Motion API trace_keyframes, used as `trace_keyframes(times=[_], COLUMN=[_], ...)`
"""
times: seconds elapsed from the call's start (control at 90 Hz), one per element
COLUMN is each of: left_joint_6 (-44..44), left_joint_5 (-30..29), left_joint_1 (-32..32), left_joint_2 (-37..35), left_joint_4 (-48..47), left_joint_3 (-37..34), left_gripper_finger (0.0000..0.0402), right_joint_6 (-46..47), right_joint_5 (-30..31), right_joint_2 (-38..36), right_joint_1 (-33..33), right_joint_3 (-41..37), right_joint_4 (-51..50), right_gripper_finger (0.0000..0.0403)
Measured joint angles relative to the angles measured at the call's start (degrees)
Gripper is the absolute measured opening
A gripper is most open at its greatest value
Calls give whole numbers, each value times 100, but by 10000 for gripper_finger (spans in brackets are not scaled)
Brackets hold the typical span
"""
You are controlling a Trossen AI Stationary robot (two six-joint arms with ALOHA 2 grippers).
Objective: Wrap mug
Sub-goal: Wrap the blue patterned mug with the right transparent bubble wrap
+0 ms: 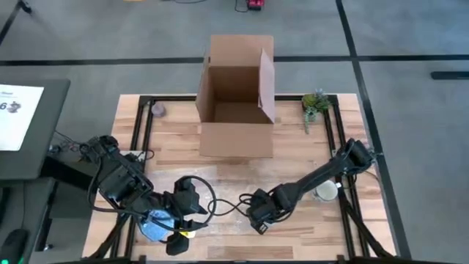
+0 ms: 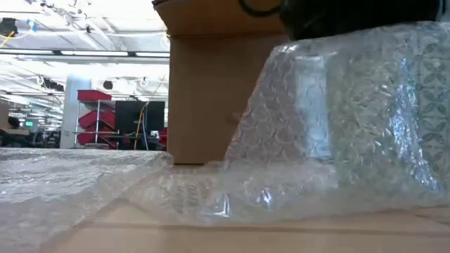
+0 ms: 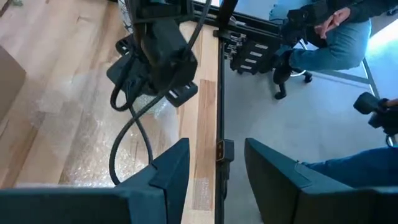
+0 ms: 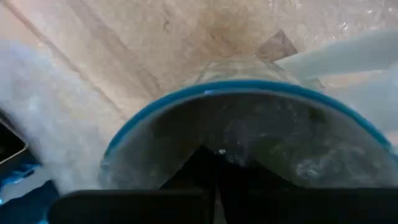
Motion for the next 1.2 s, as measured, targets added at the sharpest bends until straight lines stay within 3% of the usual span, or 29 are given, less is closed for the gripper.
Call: trace_keyframes(times=[0.156, 0.367, 0.589, 0.967, 1.2], left_joint_6=[-19, -34, 4, 6, 9], left_joint_5=[0, -2, -2, -7, -9], left_joint_1=[0, 0, 2, 31, 74], left_joint_2=[0, 0, 0, 0, 0], left_joint_4=[0, 0, 0, 0, 0], left_joint_3=[0, 0, 0, 0, 0], left_gripper_finger=[134, 134, 134, 134, 134], right_joint_6=[-78, -163, 309, 586, 266], right_joint_5=[-48, -72, 162, 261, 256], right_joint_2=[-224, -1063, -1490, -23, 81], right_joint_1=[-130, -204, -168, 12, -60], right_joint_3=[18, 221, 204, -28, 234], right_joint_4=[-132, -397, -538, -299, -534], right_gripper_finger=[0, 0, 0, 0, 0])
